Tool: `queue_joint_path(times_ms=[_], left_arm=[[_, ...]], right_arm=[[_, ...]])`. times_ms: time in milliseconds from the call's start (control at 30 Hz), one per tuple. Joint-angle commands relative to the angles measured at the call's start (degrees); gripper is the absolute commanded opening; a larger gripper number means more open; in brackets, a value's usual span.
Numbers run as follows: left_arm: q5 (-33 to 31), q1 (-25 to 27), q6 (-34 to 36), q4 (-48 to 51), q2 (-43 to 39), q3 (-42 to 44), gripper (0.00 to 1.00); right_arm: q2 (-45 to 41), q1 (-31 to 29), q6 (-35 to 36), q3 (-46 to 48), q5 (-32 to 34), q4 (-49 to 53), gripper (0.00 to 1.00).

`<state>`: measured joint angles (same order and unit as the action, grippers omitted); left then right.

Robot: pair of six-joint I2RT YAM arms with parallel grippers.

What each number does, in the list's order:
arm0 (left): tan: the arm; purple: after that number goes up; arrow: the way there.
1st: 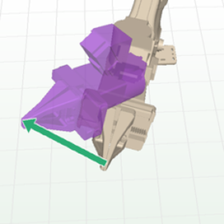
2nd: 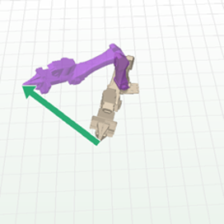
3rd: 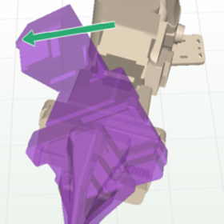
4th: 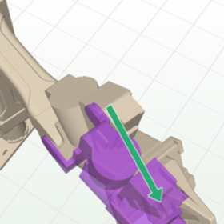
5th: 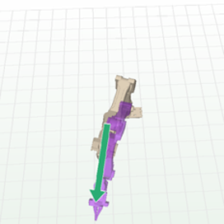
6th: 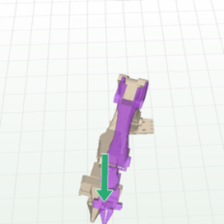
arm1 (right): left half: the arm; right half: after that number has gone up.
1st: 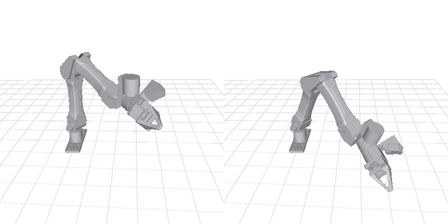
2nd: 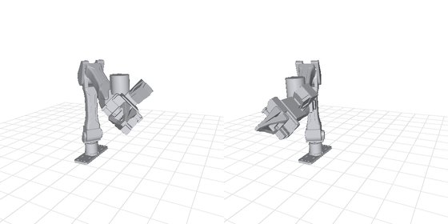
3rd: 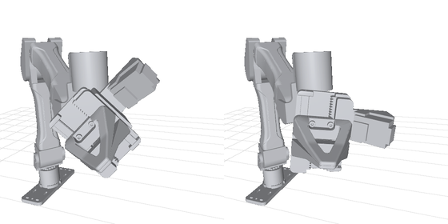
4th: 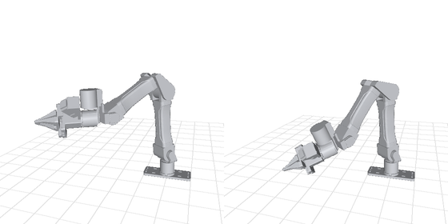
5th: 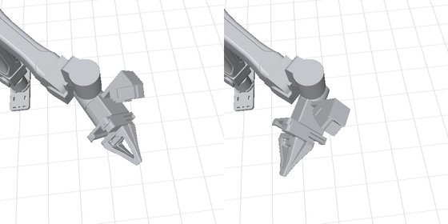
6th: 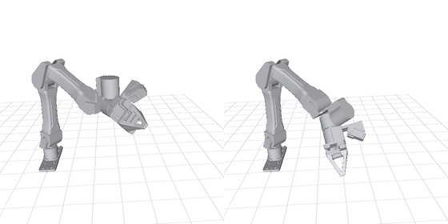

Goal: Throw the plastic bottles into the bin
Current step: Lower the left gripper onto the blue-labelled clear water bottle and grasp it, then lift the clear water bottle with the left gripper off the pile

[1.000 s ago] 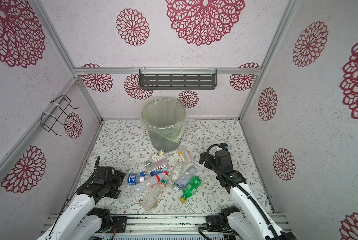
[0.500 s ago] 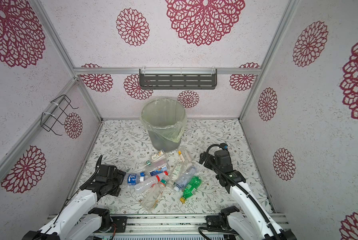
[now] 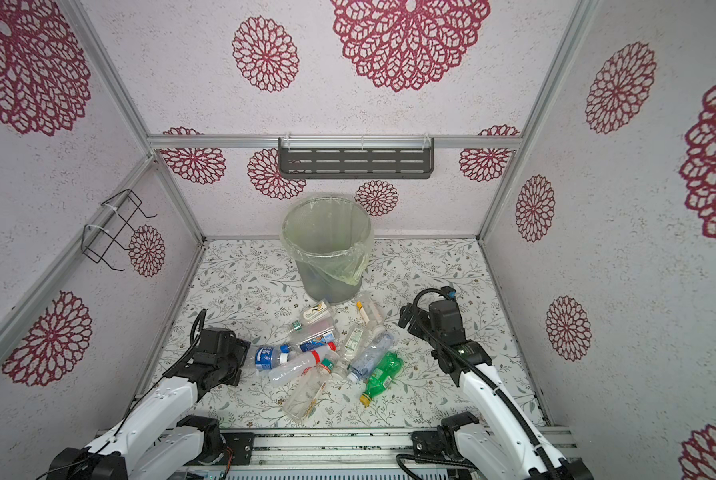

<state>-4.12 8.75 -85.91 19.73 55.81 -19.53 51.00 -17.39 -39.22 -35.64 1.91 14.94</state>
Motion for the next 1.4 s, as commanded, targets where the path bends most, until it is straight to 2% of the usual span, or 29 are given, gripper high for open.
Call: queue_joint_path(times_ms=[0, 233, 700, 1100, 1367], left_arm=[[-1.14, 0.21, -0.44, -3.02, 2.19, -0.38, 0.77], [-1.09, -0.31, -0.33, -5.84, 5.93, -1.6, 0.63], [2.24, -5.12, 1.44, -7.45, 6.77, -4.45, 0.59], [2.98, -7.15, 0.98, -4.39, -2.6, -3.94, 0.59], [6.51, -8.24, 1.6, -5.5, -8.75, -4.83, 0.58]], right_arm=[[-0.81, 0.16, -1.73, -0.81, 1.21, -0.61, 0.99], [-1.17, 0.16, -1.97, -1.01, 1.25, -0.29, 0.99], [-1.45, 0.16, -1.56, -1.19, 1.83, 0.34, 0.99], [-0.14, 0.16, -1.8, -0.84, 1.26, -0.88, 0.99], [0.3, 0.18, -2.05, -0.57, 1.15, -1.7, 0.99]])
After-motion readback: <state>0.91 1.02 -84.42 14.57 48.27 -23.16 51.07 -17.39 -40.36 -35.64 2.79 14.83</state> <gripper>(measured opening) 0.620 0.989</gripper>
